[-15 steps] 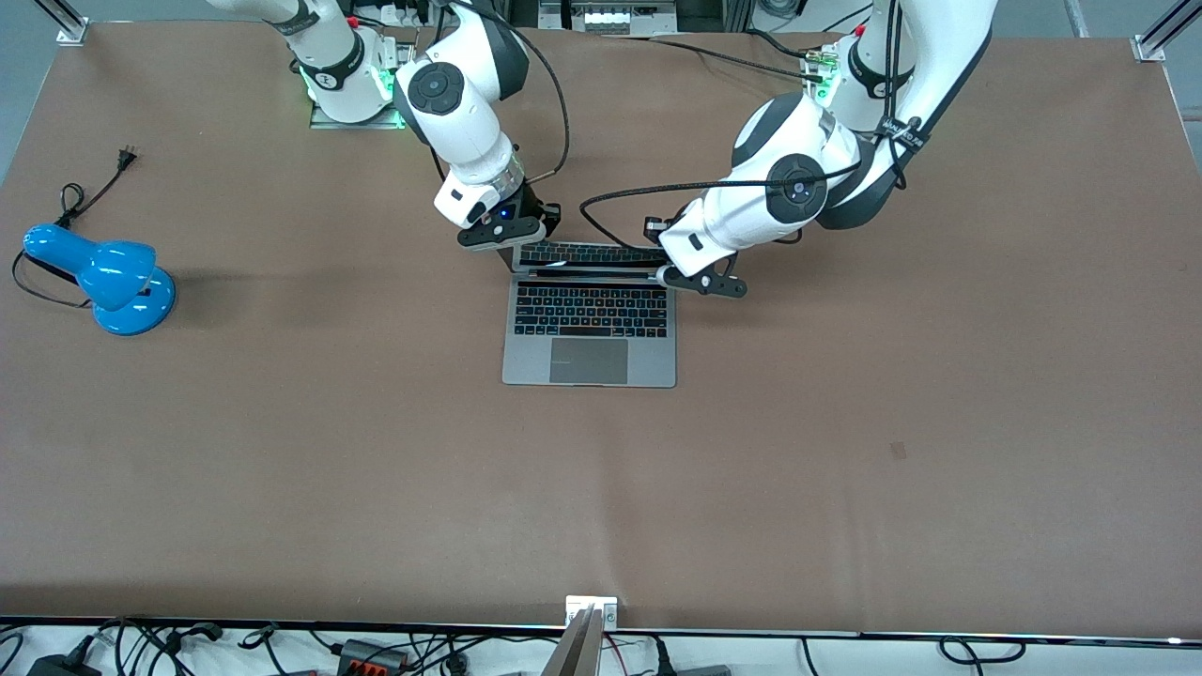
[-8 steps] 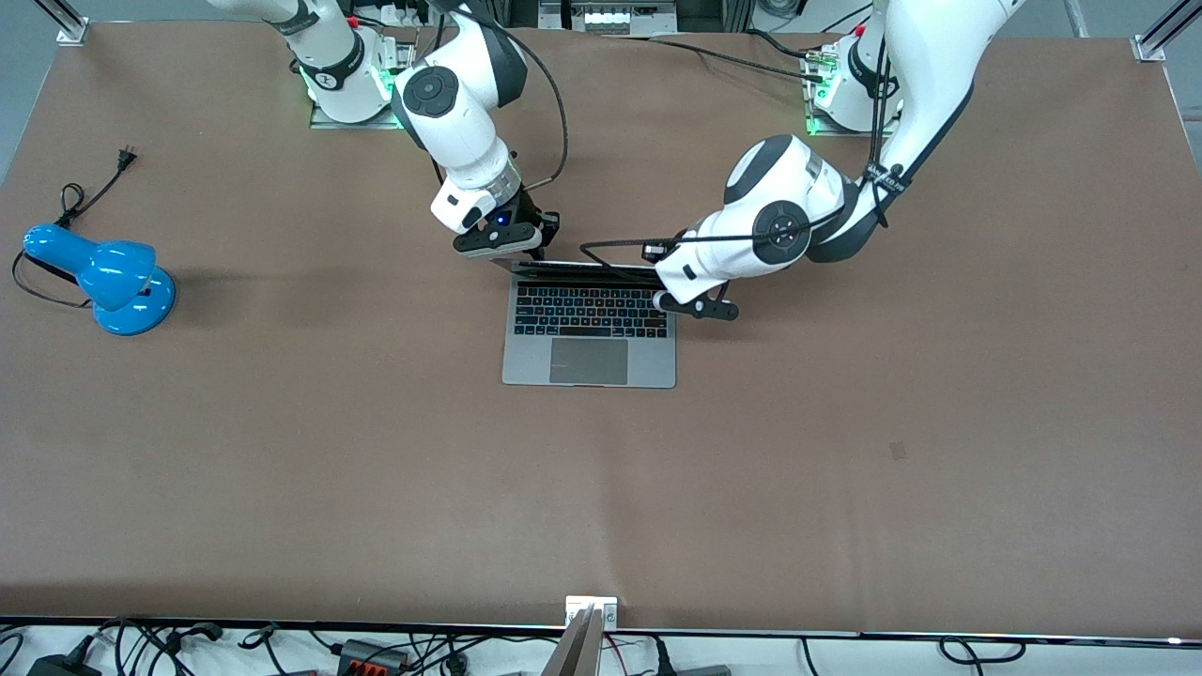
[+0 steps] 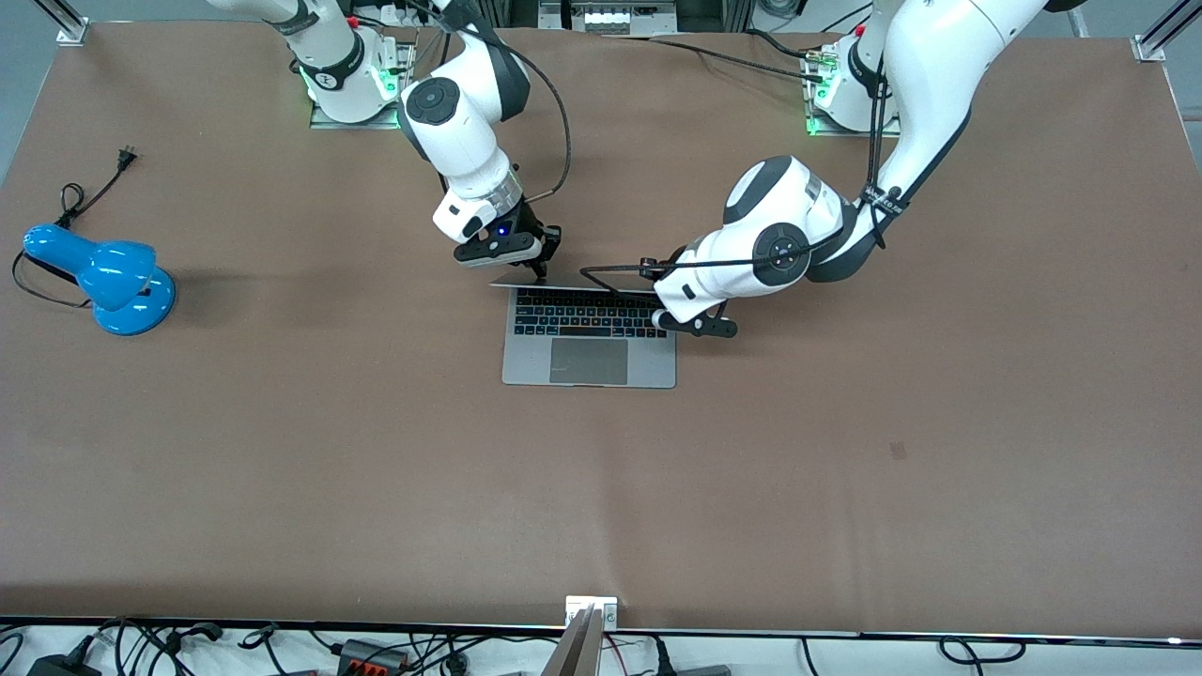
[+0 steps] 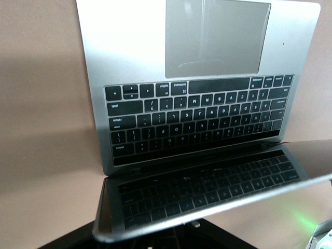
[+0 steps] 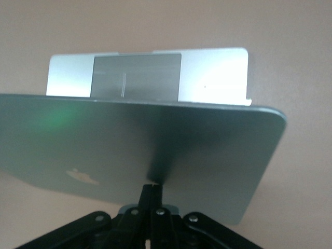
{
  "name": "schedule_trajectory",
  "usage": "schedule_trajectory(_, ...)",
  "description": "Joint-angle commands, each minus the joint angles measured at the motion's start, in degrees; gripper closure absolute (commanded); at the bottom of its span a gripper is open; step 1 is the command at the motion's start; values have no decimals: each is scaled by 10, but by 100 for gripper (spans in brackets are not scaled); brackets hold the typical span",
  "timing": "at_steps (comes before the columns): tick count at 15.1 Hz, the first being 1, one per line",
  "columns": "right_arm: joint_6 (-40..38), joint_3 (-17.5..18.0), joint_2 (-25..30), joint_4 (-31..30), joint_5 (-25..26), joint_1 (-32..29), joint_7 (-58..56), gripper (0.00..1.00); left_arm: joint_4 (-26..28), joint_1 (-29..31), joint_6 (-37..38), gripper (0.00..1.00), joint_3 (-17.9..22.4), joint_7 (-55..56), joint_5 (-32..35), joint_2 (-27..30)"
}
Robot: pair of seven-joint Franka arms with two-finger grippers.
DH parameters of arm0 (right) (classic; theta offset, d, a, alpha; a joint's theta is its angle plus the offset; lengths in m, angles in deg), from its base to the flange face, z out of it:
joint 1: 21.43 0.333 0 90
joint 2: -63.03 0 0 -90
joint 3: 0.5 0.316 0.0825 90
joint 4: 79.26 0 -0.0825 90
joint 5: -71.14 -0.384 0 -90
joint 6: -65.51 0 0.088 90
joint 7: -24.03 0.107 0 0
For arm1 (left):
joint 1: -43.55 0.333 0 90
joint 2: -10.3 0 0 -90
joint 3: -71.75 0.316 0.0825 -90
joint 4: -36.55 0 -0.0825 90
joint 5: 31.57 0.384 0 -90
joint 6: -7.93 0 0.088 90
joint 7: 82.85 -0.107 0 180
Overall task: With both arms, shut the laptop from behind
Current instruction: 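Push the laptop screen down onto the keyboard with both grippers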
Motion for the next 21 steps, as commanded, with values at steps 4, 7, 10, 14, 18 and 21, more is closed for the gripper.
schedule_trajectory(4, 54, 1, -47, 19, -8, -13, -21, 100, -50, -4, 2, 100, 7, 12, 48, -48)
schedule_trajectory(7, 72, 1, -72, 31, -8, -16, -24, 100, -59, -5, 1, 100, 8, 12, 51, -66)
schedule_trajectory(10, 128, 1, -118, 40, -8, -24, -35, 100, -69, -5, 1, 100, 10, 11, 51, -81)
schedule_trajectory(14, 155, 1, -152, 54, -7, -21, -36, 100, -70, -5, -20, 100, 15, 11, 55, -96)
schedule_trajectory(18, 187, 1, -176, 57, -7, -17, -36, 100, -70, -5, -37, 100, 15, 11, 87, -117)
schedule_trajectory(21, 189, 1, -188, 57, -7, -15, -36, 100, -69, -14, -71, 100, 24, 12, 101, -142)
